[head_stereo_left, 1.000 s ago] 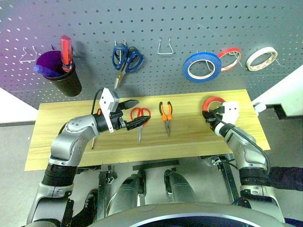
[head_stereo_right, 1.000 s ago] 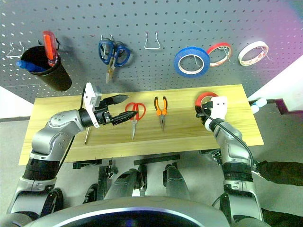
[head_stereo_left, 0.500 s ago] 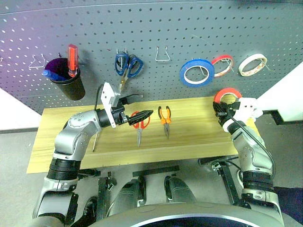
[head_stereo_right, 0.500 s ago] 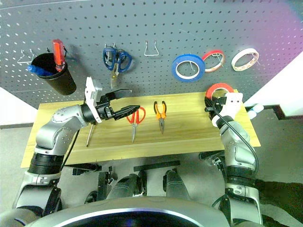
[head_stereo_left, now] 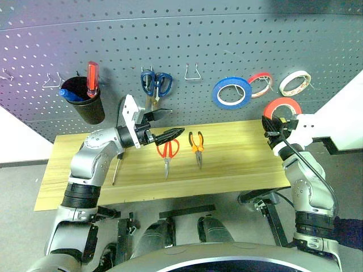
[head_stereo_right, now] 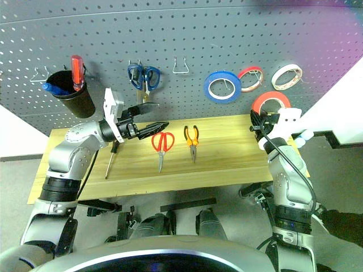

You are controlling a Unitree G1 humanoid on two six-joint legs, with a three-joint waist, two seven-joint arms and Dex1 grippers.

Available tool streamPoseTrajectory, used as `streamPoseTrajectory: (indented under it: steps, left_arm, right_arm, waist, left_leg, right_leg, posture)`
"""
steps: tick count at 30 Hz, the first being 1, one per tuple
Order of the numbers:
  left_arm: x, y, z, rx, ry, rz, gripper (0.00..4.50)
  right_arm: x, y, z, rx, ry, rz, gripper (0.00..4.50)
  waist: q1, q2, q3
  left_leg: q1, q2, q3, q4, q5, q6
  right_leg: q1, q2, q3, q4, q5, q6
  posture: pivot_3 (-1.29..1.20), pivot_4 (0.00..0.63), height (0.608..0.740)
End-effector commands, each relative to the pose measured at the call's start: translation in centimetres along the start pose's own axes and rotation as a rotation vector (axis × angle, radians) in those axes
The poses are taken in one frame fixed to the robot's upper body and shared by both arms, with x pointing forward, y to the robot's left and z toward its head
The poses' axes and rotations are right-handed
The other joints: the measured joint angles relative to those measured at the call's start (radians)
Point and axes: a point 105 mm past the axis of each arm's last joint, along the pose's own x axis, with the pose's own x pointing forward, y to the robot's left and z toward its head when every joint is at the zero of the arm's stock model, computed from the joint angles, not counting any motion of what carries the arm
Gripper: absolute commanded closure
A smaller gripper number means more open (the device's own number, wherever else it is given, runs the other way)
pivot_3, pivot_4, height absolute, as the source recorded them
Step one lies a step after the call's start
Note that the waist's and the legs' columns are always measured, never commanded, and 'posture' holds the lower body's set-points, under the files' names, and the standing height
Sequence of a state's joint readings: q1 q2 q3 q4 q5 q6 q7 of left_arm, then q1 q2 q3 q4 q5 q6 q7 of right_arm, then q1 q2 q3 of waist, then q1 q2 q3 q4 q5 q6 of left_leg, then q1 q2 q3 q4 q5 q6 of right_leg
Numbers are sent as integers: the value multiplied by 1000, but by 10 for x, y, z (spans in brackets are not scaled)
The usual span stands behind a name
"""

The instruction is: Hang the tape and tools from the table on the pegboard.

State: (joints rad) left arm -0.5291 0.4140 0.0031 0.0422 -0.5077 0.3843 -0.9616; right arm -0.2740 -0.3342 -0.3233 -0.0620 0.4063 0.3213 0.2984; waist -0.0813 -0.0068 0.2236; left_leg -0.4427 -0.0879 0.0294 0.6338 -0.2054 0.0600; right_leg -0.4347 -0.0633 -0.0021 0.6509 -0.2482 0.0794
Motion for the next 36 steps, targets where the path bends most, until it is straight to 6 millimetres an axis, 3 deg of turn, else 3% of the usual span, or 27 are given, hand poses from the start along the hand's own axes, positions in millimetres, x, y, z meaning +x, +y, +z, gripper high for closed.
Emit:
streamPoseTrajectory:
  steps: [1,11,20,36]
  left_arm:
    - [6,-2,14,53,-28,-32,0]
    - [8,-3,13,60,-26,-36,0]
    - [4,-5,13,57,-25,-21,0]
    - [0,-12,17,49,-18,-11,0]
  right_arm:
    - [-5,-1,25,-27,-78,-8,3770]
    - [5,26,47,-1,-155,106,3770]
    - [22,45,44,-4,-142,184,3770]
    - [56,38,37,-46,-137,221,3770]
  waist:
    - [-4,0,-2]
    - [-30,1,-5]
    - [-39,1,-5]
    - [-36,1,-5]
  left_leg:
    - [0,0,0,0,0,0]
    - [0,0,0,3,-1,5]
    - [0,0,0,5,-2,7]
    - [0,1,0,9,-3,9]
  right_leg:
    - [0,0,0,0,0,0]
    - [1,0,0,2,2,0]
    - [1,0,0,3,2,0]
    - [2,0,0,5,2,0]
  posture:
    - [-270,145,739]
    - [-262,155,739]
    - [-231,168,739]
    - [-183,192,739]
